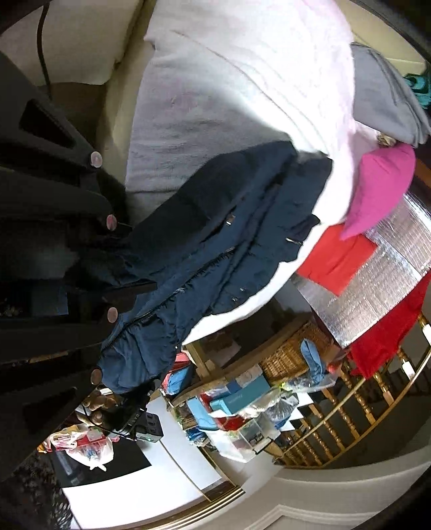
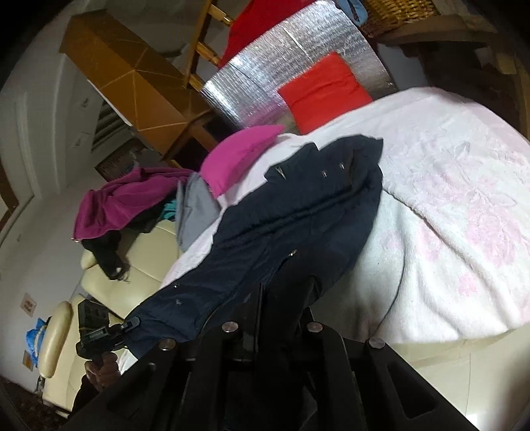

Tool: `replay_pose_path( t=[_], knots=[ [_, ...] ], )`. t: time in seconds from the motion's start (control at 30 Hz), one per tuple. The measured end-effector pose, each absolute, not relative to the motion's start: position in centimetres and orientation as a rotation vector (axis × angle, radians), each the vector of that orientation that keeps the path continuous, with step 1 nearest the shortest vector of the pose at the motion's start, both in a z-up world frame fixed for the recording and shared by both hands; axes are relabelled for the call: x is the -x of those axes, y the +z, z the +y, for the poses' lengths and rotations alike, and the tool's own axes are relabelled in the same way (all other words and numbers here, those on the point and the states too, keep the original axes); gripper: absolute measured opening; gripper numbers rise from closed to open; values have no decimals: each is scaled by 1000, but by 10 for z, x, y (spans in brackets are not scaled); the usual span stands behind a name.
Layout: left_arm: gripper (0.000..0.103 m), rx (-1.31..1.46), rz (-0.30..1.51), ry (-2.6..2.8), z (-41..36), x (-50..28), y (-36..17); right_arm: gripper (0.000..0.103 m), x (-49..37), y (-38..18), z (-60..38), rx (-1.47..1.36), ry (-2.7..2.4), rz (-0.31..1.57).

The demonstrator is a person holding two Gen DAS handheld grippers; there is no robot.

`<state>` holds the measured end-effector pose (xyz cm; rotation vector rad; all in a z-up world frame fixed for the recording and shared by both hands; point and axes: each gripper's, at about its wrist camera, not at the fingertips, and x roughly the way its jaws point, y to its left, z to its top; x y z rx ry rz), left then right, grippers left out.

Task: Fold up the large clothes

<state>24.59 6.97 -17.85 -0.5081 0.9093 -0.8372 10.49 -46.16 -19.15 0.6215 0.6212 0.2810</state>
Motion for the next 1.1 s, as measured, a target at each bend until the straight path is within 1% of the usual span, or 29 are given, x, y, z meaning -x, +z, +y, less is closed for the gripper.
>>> replay_pose_path(
  t=[0.1,0.27,0.5,0.7,0.83,1.1],
  knots=[
    [14,521,875,-847,72,-248,-163,10,-99,-182,-468,-653,300,583],
    [14,557,808,-854,67,-280,-138,10,-116,-162,-477,-674,303,504],
    [14,565,789,-785,42,-370,-123,10,-208,-148,-486,-686,266,473],
    [14,561,825,-697,12,-463,-132,10,-303,-158,-501,-732,188,494],
    [14,574,873,-633,-5,-522,-151,10,-369,-176,-505,-770,125,520],
    [14,541,933,-572,-43,-607,-184,10,-455,-218,-526,-842,16,553]
  ],
)
